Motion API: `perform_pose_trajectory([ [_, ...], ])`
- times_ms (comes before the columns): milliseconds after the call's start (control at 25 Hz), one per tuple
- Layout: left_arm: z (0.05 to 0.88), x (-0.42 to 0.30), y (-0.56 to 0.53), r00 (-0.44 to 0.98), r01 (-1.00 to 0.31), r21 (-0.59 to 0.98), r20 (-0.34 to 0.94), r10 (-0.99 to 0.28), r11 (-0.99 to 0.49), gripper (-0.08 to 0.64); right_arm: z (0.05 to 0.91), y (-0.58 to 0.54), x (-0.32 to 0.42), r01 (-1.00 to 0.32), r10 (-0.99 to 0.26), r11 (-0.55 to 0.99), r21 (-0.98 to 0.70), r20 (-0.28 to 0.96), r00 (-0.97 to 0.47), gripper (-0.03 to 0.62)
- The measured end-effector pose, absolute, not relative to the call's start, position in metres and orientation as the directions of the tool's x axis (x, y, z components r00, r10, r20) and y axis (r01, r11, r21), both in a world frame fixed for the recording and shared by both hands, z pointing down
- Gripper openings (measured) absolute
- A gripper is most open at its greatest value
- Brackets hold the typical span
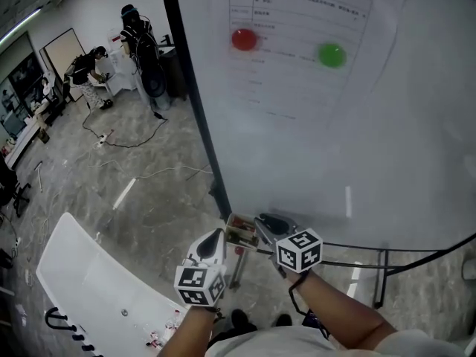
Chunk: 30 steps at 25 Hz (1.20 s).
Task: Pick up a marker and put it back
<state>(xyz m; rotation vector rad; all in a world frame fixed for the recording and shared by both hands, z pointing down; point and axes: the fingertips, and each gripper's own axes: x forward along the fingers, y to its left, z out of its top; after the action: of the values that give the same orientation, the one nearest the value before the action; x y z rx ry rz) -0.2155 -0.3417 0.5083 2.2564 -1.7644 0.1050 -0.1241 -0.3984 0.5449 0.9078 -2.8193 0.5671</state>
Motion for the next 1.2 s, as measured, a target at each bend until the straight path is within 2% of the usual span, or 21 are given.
perform_pose_trajectory([
  [760,0.533,-0.232,-0.338,0.247,-0.96,0.195,0.257,-0.934,-0.2,0.003,0.63,-0.39,-0.135,-0.622,-0.516,0.705,-0.341,0.355,-0.78,0.075],
  [1200,0.532,-0.229,-0.329,0.252,-0.958,0.198,0.251,-0.934,-0.206,0.003,0.623,-0.392,-0.124,-0.652,-0.558,0.688,-0.318,0.341,-0.756,0.083],
])
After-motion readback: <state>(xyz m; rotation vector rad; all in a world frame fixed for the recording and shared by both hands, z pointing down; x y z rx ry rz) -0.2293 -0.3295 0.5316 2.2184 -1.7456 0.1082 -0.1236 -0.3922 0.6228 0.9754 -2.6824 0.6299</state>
